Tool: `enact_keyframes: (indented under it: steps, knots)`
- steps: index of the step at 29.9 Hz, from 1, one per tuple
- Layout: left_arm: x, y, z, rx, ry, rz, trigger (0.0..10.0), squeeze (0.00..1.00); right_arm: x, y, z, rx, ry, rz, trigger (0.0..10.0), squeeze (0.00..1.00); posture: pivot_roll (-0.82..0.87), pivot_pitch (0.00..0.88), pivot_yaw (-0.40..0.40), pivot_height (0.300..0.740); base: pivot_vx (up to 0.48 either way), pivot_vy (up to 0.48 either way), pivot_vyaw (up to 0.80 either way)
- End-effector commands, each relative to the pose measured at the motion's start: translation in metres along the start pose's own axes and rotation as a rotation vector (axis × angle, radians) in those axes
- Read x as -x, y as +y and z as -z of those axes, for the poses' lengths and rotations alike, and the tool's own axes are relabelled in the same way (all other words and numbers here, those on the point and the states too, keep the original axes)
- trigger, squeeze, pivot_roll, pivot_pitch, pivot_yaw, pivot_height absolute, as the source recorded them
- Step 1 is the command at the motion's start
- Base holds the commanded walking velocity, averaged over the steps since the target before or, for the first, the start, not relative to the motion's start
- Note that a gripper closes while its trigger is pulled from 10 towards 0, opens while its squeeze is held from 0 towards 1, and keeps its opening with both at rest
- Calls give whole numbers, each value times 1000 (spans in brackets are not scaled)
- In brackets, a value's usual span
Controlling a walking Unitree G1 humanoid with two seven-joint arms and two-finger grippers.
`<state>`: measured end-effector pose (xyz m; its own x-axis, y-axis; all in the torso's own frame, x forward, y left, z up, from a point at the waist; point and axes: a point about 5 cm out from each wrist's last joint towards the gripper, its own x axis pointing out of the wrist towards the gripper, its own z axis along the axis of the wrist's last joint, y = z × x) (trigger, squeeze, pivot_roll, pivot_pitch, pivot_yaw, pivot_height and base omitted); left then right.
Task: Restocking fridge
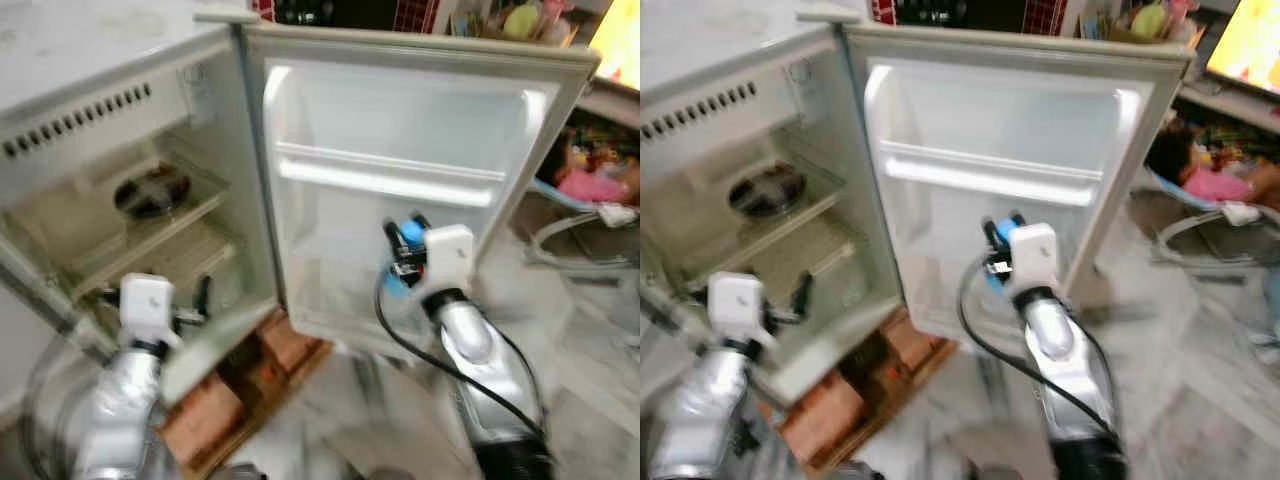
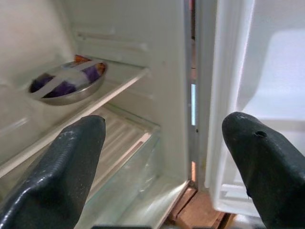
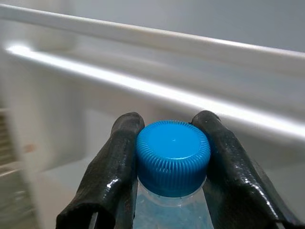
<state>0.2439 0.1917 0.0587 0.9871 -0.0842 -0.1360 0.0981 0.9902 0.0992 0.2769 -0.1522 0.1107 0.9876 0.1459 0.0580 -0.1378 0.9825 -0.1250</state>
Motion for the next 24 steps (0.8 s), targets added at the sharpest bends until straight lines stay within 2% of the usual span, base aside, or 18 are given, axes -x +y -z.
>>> enact_keyframes:
  steps: [1,7,24]
  knots:
    - [1,12,-3,-15,-10,-29,10000,0,-7,11,-15,-20,-69,-30,10000,0,83,57,-17,740,428,0,0]
    - [2,13,-2,-8,-1,-42,10000,0,-8,9,-14,-19,-63,-29,10000,0,84,58,-18,740,370,0,0]
    - [1,12,-1,-9,6,-29,10000,0,-6,15,-14,-77,-64,-70,10000,0,85,53,-15,740,0,0,0]
